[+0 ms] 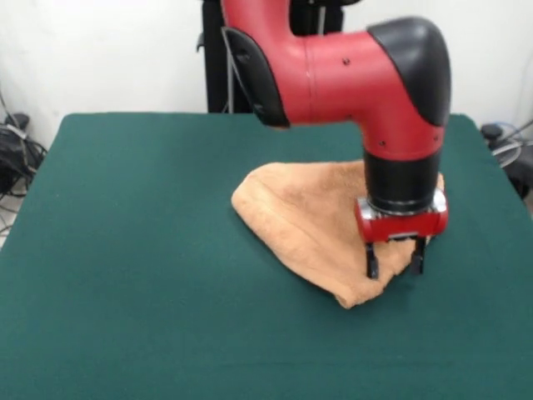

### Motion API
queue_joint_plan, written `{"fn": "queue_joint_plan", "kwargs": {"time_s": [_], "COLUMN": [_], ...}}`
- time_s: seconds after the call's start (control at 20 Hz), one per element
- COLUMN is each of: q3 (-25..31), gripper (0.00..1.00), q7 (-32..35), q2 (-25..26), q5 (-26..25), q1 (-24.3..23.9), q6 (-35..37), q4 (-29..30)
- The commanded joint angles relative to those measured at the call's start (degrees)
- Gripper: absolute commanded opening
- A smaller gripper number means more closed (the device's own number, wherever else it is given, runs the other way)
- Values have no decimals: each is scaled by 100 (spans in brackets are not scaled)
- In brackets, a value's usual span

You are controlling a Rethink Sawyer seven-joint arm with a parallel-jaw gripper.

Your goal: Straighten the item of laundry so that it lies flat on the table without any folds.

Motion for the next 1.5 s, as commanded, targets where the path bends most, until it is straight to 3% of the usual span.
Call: {"fn": "queue_joint_plan", "kwargs": {"time_s": [0.05, 1.3, 1.35, 1.5], "q3": [-374, -818, -823, -877], "gripper": [100, 100, 0, 0], "q7": [620, 645, 610, 613], "q2": [772, 856, 851, 823], "q5": [-415, -266, -259, -238], "q1": [656, 1151, 1156, 1220], "q6": [-641, -170, -153, -45], "q4": [-634, -1008, -1019, -1036]}}
